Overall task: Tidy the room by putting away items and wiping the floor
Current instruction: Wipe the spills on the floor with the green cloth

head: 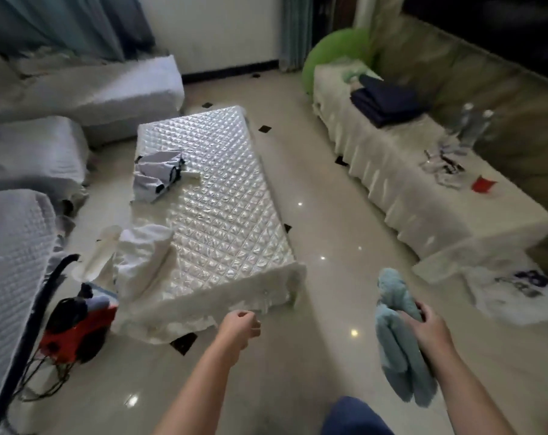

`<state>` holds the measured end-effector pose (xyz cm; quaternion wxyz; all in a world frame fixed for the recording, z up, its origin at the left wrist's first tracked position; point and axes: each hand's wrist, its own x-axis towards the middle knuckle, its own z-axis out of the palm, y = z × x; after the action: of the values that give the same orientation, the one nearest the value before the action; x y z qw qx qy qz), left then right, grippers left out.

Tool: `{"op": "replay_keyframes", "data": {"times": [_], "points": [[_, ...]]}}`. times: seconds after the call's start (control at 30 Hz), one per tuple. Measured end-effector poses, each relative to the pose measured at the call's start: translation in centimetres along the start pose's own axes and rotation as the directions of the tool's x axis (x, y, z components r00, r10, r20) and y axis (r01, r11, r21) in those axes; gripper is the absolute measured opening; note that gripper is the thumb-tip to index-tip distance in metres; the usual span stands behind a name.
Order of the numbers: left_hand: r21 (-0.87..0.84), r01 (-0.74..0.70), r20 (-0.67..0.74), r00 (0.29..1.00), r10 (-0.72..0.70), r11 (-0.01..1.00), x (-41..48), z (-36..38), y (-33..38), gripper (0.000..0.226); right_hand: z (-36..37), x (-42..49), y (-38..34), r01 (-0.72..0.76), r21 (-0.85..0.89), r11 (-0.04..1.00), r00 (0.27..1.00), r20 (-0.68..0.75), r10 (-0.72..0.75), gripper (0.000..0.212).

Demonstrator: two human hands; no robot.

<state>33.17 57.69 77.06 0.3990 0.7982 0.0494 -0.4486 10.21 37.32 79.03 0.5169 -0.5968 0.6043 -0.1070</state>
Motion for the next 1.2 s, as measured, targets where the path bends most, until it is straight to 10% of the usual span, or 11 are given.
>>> {"op": "replay_keyframes", "data": {"times": [0.57, 0.93, 1.2], "points": [[0.316, -0.027, 0.126, 0.992, -0.014, 0.948, 8.6, 23.3, 14.7, 0.016, -20.3, 13.5, 6.7, -0.284, 0.289, 0.914, 0.911, -0.218, 0.352, 0.026], [0.339, 0.141, 0.172, 0.963, -0.209, 0.93, 24.3, 28.0, 28.9, 0.017, -16.9, 34.0, -9.0, -0.336, 0.219, 0.916, 0.905, -0.196, 0.379, 0.033], [0.3, 0.047, 0.177, 0.979, -0.104, 0.953, 35.0, 31.0, 46.7, 0.018, -15.2, 50.3, -22.5, -0.235, 0.112, 0.966, 0.959, -0.134, 0.249, 0.04]]}}
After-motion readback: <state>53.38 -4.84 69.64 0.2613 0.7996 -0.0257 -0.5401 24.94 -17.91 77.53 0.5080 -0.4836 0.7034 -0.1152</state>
